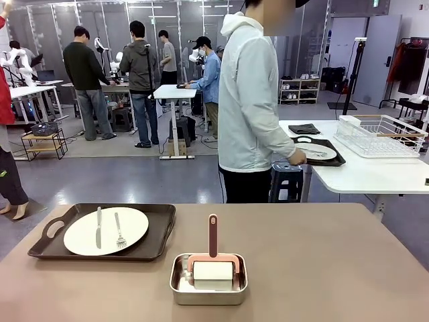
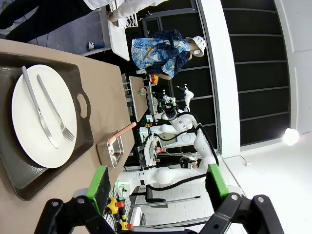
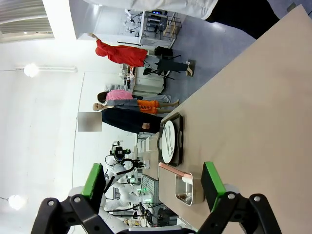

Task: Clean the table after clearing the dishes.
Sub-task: When the left (or right) Handle tray is removed, use the left hand (or right hand) to clean the left (or right) side of the table with the Lint Roller.

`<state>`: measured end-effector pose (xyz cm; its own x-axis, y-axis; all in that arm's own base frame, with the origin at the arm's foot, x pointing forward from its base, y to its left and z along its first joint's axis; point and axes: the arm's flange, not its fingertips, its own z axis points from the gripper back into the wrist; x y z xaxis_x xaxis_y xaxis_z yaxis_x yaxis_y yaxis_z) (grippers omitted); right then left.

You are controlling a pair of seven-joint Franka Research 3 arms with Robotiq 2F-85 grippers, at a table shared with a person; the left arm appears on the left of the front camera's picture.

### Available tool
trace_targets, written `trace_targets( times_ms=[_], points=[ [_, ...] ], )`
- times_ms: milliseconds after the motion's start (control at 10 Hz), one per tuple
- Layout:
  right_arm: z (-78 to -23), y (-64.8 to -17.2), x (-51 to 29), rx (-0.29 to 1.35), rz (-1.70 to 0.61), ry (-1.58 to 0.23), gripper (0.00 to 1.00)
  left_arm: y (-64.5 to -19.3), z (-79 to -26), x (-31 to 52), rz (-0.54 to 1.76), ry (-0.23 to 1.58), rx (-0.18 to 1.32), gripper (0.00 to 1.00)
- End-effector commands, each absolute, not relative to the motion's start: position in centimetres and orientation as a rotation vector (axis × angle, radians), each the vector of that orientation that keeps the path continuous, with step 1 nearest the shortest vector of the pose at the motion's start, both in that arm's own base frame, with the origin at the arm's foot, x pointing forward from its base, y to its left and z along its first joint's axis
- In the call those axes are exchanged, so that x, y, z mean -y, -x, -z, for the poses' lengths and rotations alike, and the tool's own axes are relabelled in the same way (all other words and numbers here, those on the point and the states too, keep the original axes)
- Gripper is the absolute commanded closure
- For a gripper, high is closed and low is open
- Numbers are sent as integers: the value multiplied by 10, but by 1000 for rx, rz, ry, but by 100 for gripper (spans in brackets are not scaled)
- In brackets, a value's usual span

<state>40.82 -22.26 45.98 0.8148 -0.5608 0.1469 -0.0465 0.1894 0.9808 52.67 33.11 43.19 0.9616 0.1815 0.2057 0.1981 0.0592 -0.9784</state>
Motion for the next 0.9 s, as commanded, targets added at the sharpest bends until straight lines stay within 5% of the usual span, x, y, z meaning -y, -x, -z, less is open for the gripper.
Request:
trace_targets(
  times_ms=[0, 400, 800],
  points=[
    [-467, -418, 199, 545, 240, -1248, 0, -524, -432, -333, 12, 1517, 305, 0],
    [-513, -477, 66, 341, -197, -966, 0, -524, -432, -333, 12, 1517, 305, 0],
    [-499, -541, -81, 186, -579, -661, 0, -524, -432, -333, 12, 1517, 305, 0]
  ],
)
